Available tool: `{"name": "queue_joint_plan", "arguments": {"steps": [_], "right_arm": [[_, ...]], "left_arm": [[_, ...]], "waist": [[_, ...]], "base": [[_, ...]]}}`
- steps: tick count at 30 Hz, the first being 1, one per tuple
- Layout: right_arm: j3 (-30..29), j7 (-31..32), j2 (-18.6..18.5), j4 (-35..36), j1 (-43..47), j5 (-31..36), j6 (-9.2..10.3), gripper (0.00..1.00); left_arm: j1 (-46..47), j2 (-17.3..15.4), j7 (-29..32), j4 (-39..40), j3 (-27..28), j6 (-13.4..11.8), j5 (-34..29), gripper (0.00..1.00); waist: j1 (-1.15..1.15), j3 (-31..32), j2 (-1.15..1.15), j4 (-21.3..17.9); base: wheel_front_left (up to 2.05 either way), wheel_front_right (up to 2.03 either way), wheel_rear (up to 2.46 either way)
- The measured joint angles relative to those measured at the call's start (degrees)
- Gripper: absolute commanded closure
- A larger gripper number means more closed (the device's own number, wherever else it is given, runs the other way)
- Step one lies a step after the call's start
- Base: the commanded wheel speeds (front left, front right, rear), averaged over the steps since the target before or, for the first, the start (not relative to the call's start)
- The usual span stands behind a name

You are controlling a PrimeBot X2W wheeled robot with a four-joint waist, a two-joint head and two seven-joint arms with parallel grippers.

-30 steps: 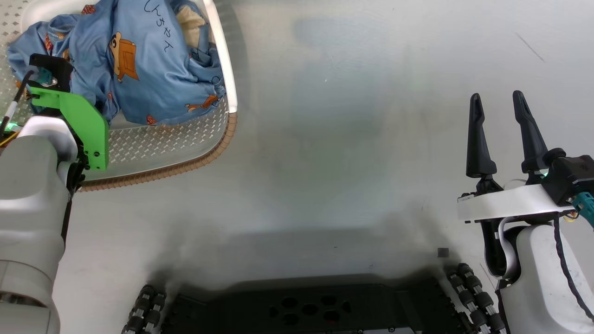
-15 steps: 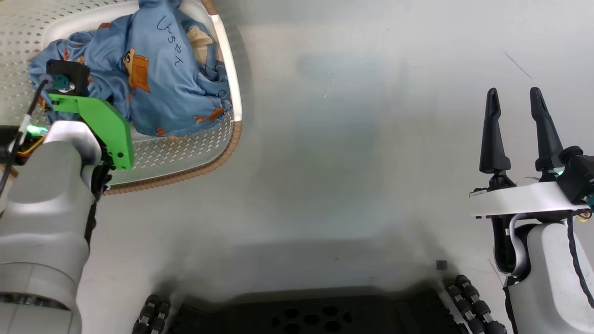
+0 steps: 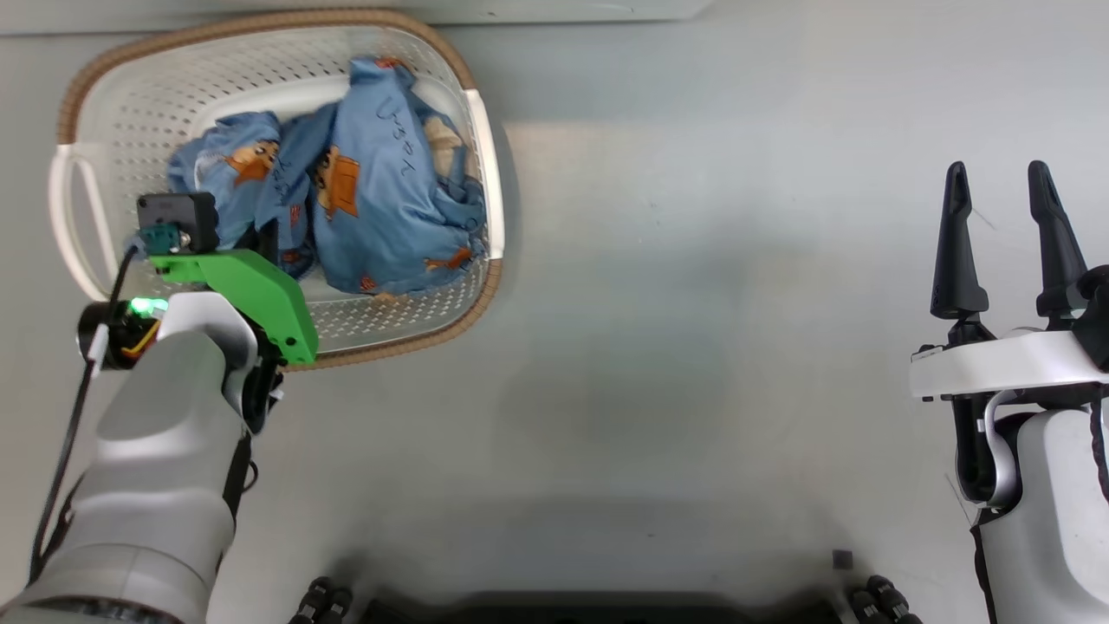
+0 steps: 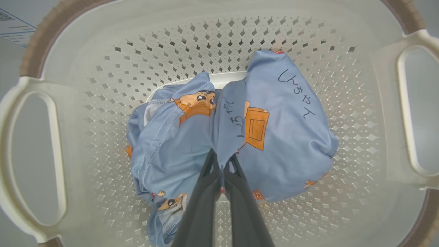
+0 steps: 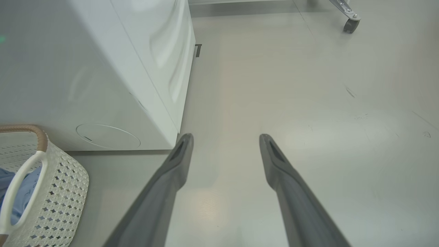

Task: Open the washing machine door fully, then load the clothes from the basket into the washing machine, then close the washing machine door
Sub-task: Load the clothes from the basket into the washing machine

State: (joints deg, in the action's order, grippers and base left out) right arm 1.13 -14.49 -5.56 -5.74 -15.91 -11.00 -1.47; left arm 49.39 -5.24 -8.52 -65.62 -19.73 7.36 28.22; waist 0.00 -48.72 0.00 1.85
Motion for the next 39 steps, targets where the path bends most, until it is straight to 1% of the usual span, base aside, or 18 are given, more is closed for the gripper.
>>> {"name": "queue_joint_plan", "arguments": {"steps": [4, 6, 10, 14, 17, 21, 24, 32, 34, 39], "right_arm": [[-0.7, 0.0, -0.2, -1.5, 0.0, 0.0, -0.49, 0.0], [-1.5, 0.0, -0.3, -1.8, 0.0, -0.1, -0.49, 0.0], [-1.9, 0.0, -0.3, -2.9, 0.1, -0.4, -0.93, 0.0], [-2.0, 0.0, -0.2, -4.0, 0.9, -0.5, -1.05, 0.0], [-1.9, 0.0, 0.0, -4.7, 1.8, -0.5, -1.51, 0.0], [-1.8, 0.0, 0.2, -5.4, 2.5, -1.1, -1.98, 0.0], [-1.8, 0.0, 0.3, -6.0, 3.0, -1.3, -2.0, 0.0], [-2.7, 0.0, 0.8, -8.0, 6.2, -2.6, -2.04, 0.0], [-2.6, 0.0, 1.1, -8.5, 7.1, -2.6, -2.56, 0.0], [-1.8, 0.0, 1.8, -10.0, 9.0, -2.7, -3.02, 0.0]], "left_arm": [[-2.8, 0.7, -4.6, 1.8, 0.0, 0.0, 2.1, 1.0], [-3.6, 0.6, -5.2, 2.5, 0.1, 0.0, 2.7, 1.0], [-6.3, 0.5, -5.2, 3.5, -0.4, 0.0, 3.3, 1.0], [-8.8, -0.7, -5.7, 5.0, -0.7, 0.0, 3.7, 1.0], [-9.9, -1.7, -5.8, 6.4, -0.6, 0.0, 4.2, 1.0], [-11.9, -2.1, -5.8, 9.3, -0.3, 0.0, 5.1, 1.0], [-12.6, -3.4, -5.7, 13.1, 1.3, 0.0, 5.0, 1.0], [-15.7, -4.8, -5.7, 21.2, 4.9, 0.0, 3.2, 1.0], [-17.2, -5.0, -5.7, 22.5, 5.3, 0.0, 2.8, 1.0], [-21.5, -5.4, -5.7, 25.8, 6.4, 0.0, 1.4, 1.0]], "waist": [[0.0, 3.6, 0.0, 1.7], [0.0, 5.2, 0.0, 2.4], [0.0, 8.4, 0.0, 3.7], [0.0, 11.7, 0.0, 4.8], [0.0, 14.2, 0.0, 5.4], [0.0, 17.6, 0.0, 5.9], [0.0, 20.2, 0.0, 6.1], [0.0, 26.9, 0.0, 6.4], [0.0, 28.6, 0.0, 6.4], [-0.01, 32.7, 0.0, 6.5]], "base": [[0.0, 0.0, 0.0], [0.0, 0.0, 0.0], [0.0, 0.0, 0.0], [0.0, 0.0, 0.0], [0.0, 0.0, 0.0], [0.0, 0.0, 0.0], [0.0, 0.0, 0.0], [0.0, 0.0, 0.0], [0.0, 0.0, 0.0], [0.0, 0.0, 0.0]]}}
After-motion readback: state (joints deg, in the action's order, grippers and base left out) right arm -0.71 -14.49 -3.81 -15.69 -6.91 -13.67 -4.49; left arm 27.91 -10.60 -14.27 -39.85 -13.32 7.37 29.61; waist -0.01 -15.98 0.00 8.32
